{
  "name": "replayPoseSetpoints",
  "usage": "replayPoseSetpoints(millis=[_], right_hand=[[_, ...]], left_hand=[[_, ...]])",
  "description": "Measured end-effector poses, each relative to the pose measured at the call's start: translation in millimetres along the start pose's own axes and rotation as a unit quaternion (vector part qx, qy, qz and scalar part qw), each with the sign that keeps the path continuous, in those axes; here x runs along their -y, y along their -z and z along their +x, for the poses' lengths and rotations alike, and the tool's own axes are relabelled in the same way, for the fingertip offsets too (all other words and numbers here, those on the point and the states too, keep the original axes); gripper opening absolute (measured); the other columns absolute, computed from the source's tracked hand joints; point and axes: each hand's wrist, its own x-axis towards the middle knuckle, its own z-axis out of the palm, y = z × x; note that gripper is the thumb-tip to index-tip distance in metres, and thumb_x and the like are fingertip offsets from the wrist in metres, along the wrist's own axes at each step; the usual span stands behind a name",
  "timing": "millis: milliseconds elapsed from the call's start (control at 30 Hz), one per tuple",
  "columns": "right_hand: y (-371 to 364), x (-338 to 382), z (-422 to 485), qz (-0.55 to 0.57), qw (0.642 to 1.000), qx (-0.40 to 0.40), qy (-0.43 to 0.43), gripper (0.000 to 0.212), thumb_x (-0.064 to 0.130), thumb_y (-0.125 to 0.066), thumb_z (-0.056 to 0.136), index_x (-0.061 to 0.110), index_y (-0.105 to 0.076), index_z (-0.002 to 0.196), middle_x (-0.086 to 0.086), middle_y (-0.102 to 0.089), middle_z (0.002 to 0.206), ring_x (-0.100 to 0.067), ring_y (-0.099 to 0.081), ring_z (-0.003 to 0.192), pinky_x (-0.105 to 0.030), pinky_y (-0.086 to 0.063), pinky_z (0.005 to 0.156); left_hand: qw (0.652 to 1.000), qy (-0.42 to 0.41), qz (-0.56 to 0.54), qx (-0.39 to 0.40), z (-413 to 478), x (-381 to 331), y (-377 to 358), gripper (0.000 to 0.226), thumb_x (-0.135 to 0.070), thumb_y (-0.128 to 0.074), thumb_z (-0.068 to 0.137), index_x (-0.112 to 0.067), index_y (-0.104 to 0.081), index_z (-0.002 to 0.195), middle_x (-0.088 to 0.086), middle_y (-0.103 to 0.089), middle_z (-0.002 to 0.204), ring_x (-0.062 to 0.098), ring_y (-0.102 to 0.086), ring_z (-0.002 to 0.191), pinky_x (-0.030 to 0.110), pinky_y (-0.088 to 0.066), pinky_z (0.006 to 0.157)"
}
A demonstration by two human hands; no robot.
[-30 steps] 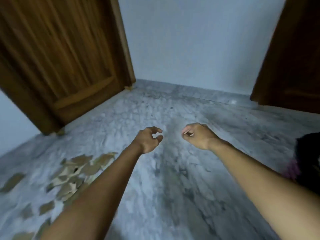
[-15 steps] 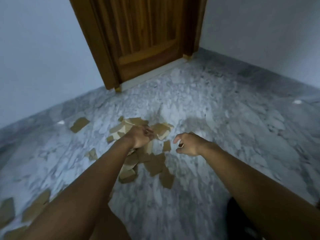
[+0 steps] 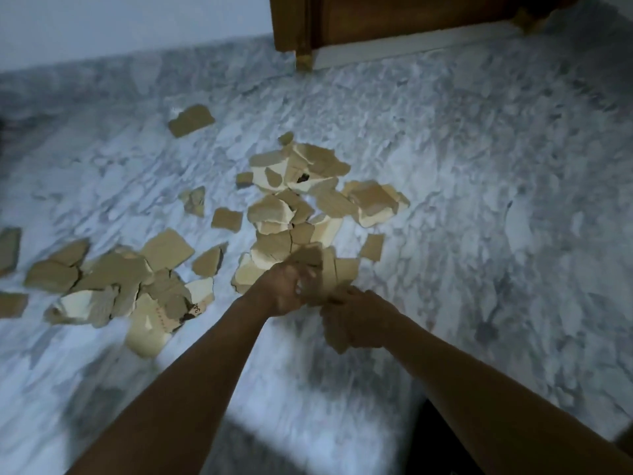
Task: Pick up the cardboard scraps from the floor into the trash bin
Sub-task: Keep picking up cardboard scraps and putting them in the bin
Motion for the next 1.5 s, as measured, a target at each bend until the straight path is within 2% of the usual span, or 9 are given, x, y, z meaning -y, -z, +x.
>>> replayPoseSetpoints(millis=[167,300,500,667,767,900,1100,1367,1500], right_hand=[[-17.6,-31.9,6.0,0.059,0.998,-0.018,0.013,0.07,0.041,-0.079,0.07,0.027,-0.054,0.133,-0.003,-0.053,0.135,-0.03,-0.052,0.121,-0.043,-0.048,0.088],[-10.7,-59.3,-2.4,0.117,0.992,0.053,-0.004,0.005,0.029,-0.063,0.087,0.025,-0.066,0.088,-0.001,-0.063,0.104,-0.025,-0.061,0.106,-0.033,-0.045,0.083],[7.8,-106.6,-7.4,0.284,0.956,0.031,-0.07,0.03,0.032,-0.082,0.069,0.026,-0.058,0.051,0.005,-0.063,0.058,-0.015,-0.066,0.06,-0.028,-0.054,0.056],[44.7,-127.1,9.6,0.279,0.956,0.009,-0.095,0.04,0.058,-0.081,0.055,0.024,-0.069,0.072,0.007,-0.068,0.075,-0.009,-0.064,0.071,-0.028,-0.055,0.062],[60.9,-122.1,22.9,0.255,0.96,0.006,-0.115,0.051,0.062,-0.083,0.046,0.022,-0.072,0.077,0.006,-0.069,0.074,-0.012,-0.064,0.07,-0.032,-0.055,0.064],[66.3,-83.7,38.8,0.252,0.959,-0.012,-0.125,0.041,0.052,-0.079,0.061,0.018,-0.057,0.057,0.003,-0.056,0.064,-0.017,-0.058,0.061,-0.026,-0.044,0.055],[33.9,-32.2,59.1,0.153,0.976,-0.058,-0.141,0.041,0.033,-0.06,0.084,0.021,-0.049,0.122,-0.011,-0.049,0.123,-0.034,-0.049,0.118,-0.046,-0.042,0.096],[47.9,-78.9,49.2,0.326,0.932,0.001,-0.159,0.019,0.024,-0.065,0.088,0.007,-0.063,0.081,-0.001,-0.056,0.071,-0.019,-0.058,0.078,-0.027,-0.045,0.071],[53.5,-129.2,48.2,0.316,0.915,-0.051,-0.245,0.042,0.039,-0.073,0.076,0.014,-0.066,0.109,-0.011,-0.058,0.115,-0.034,-0.058,0.113,-0.04,-0.051,0.09]], left_hand=[[0.989,-0.053,0.136,0.02,30.7,-27.8,-7.4,0.075,-0.037,-0.045,0.088,-0.032,-0.012,0.156,0.013,-0.005,0.162,0.037,-0.02,0.146,0.051,-0.038,0.11],[0.972,-0.057,0.226,0.008,50.3,-25.2,-13.0,0.078,-0.027,-0.065,0.086,-0.038,-0.022,0.15,0.011,-0.023,0.153,0.04,-0.025,0.14,0.053,-0.044,0.102],[0.95,-0.056,0.308,-0.005,54.6,-30.4,-9.1,0.08,-0.038,-0.076,0.078,-0.023,-0.033,0.144,0.018,-0.028,0.149,0.036,-0.029,0.139,0.052,-0.035,0.108],[0.963,-0.065,0.257,-0.058,47.6,-20.8,-9.2,0.057,-0.052,-0.064,0.084,-0.022,-0.049,0.13,0.003,-0.047,0.138,0.03,-0.035,0.138,0.042,-0.035,0.1],[0.998,0.03,-0.023,-0.055,27.5,2.3,3.0,0.05,-0.054,-0.068,0.078,-0.029,-0.058,0.121,0.0,-0.065,0.115,0.024,-0.06,0.111,0.034,-0.046,0.087],[0.916,0.13,-0.347,-0.152,-0.5,27.2,23.2,0.02,-0.022,-0.079,0.082,-0.017,-0.066,0.097,-0.011,-0.068,0.069,-0.005,-0.064,0.067,0.009,-0.045,0.056],[0.926,0.191,-0.314,-0.083,-12.9,67.7,3.9,0.029,-0.037,-0.075,0.084,-0.021,-0.054,0.071,-0.003,-0.056,0.068,0.014,-0.052,0.066,0.021,-0.04,0.056],[0.946,0.148,-0.289,0.006,21.0,49.3,2.7,0.062,-0.06,-0.072,0.075,-0.019,-0.055,0.119,0.002,-0.067,0.102,0.019,-0.062,0.093,0.023,-0.049,0.069],[0.967,0.095,-0.235,-0.007,56.8,25.9,32.4,0.081,-0.054,-0.075,0.077,-0.023,-0.041,0.143,-0.003,-0.06,0.114,0.014,-0.056,0.099,0.018,-0.044,0.072]])
